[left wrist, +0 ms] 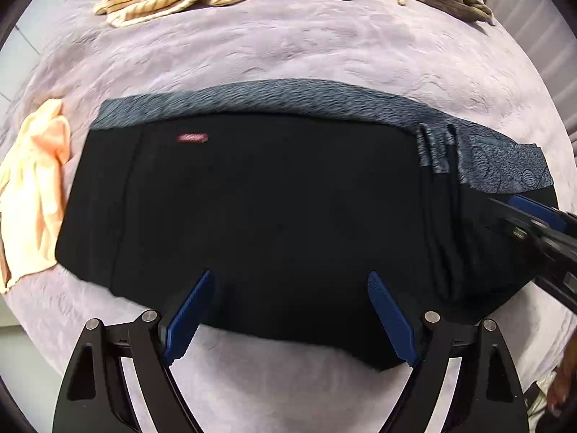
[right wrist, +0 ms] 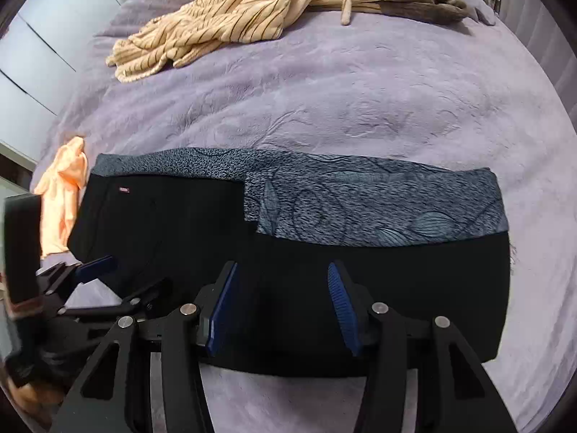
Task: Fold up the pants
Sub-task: 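Pull both open grippers back from the flattened black pants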
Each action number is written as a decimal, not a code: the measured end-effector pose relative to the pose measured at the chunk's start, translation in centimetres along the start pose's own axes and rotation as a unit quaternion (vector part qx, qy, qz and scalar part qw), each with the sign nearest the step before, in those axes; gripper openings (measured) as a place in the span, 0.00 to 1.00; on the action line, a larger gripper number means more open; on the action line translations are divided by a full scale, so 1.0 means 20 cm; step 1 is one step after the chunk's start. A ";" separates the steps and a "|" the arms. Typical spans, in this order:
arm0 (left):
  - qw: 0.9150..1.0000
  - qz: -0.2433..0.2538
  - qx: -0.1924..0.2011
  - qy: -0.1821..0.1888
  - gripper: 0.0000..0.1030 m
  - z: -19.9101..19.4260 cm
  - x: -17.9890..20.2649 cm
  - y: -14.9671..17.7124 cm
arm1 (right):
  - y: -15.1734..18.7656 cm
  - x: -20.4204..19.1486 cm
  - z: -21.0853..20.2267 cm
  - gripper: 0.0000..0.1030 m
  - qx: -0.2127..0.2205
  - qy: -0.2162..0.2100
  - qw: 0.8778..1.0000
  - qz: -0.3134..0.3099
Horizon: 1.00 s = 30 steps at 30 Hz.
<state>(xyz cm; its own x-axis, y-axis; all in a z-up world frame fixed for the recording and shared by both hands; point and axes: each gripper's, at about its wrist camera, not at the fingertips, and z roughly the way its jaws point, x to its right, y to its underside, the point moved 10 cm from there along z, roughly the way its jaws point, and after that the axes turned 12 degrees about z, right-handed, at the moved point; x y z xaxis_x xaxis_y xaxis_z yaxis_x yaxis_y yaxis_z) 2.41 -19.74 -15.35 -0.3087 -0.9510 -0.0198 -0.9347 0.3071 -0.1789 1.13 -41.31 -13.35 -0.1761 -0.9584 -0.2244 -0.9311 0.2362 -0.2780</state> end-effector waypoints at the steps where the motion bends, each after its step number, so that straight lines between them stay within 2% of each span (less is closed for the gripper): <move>1: 1.000 -0.002 -0.001 -0.001 0.85 0.00 -0.03 0.03 | 0.01 -0.01 0.05 0.53 -0.007 0.019 1.000 -0.002; 2: 1.000 -0.003 -0.003 -0.001 0.85 0.00 -0.06 0.05 | 0.01 0.01 0.12 0.53 -0.022 0.046 0.999 -0.002; 3: 1.000 -0.004 -0.005 0.000 0.85 0.00 -0.10 0.10 | 0.01 0.03 0.19 0.40 -0.036 0.070 0.997 0.003; 5: 1.000 -0.010 -0.004 0.003 0.85 -0.01 -0.16 0.15 | 0.04 0.08 0.26 0.24 -0.059 0.051 0.996 0.040; 6: 1.000 -0.014 -0.001 0.006 0.85 -0.02 -0.18 0.17 | 0.04 0.07 0.26 0.05 -0.066 0.038 0.996 0.051; 7: 1.000 -0.018 0.000 0.009 0.85 -0.02 -0.21 0.18 | 0.04 0.04 0.24 0.00 -0.077 0.017 0.995 0.056; 9: 1.000 -0.023 -0.003 0.012 0.85 -0.02 -0.25 0.22 | 0.05 -0.03 0.23 0.00 -0.087 -0.013 0.995 0.046; 11: 1.000 -0.029 -0.011 0.008 0.85 -0.03 -0.30 0.26 | 0.11 -0.11 0.28 0.00 -0.117 -0.032 0.992 0.030; 13: 0.999 -0.032 0.000 0.010 0.85 -0.07 -0.36 0.29 | 0.12 -0.14 0.26 0.00 -0.111 -0.048 0.992 0.029; 15: 0.999 -0.030 0.006 0.010 0.85 -0.08 -0.40 0.32 | 0.07 -0.10 0.20 0.03 -0.068 -0.011 0.997 0.018; 16: 1.000 -0.028 0.005 0.011 0.85 -0.11 -0.44 0.40 | 0.02 -0.07 0.17 0.04 -0.049 0.015 0.999 0.012; 17: 1.000 -0.028 0.004 0.013 0.85 -0.10 -0.45 0.42 | -0.02 -0.05 0.15 0.11 -0.039 0.038 0.999 0.004; 18: 0.999 -0.029 0.002 0.016 0.85 -0.10 -0.45 0.43 | -0.04 -0.03 0.15 0.21 -0.036 0.059 0.998 -0.006; 20: 0.999 -0.032 0.001 0.019 0.85 -0.09 -0.48 0.45 | -0.08 -0.02 0.18 0.28 -0.043 0.102 0.993 -0.028; 22: 0.999 -0.038 0.007 0.023 0.85 -0.10 -0.50 0.46 | -0.07 -0.02 0.26 0.33 -0.060 0.123 0.990 -0.036; 23: 0.999 -0.042 0.010 0.024 0.85 -0.11 -0.52 0.46 | -0.06 -0.01 0.30 0.36 -0.068 0.152 0.985 -0.049; 25: 0.998 -0.049 0.014 0.027 0.85 -0.11 -0.53 0.48 | -0.06 0.00 0.33 0.35 -0.059 0.174 0.981 -0.062; 27: 0.998 -0.055 0.016 0.027 0.85 -0.12 -0.56 0.49 | -0.07 0.00 0.33 0.23 -0.063 0.157 0.985 -0.031; 30: 0.998 -0.062 0.005 0.024 0.85 -0.09 -0.61 0.55 | -0.06 0.01 0.31 0.20 -0.071 0.128 0.989 -0.014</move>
<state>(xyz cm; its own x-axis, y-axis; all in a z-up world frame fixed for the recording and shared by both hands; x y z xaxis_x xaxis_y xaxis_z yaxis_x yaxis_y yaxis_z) -4.43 -4.75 -15.25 -0.1987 -0.9788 0.0492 -0.9646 0.1865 -0.1863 4.24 -40.78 -18.81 -0.2088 -0.9775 0.0304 -0.9687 0.2025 -0.1433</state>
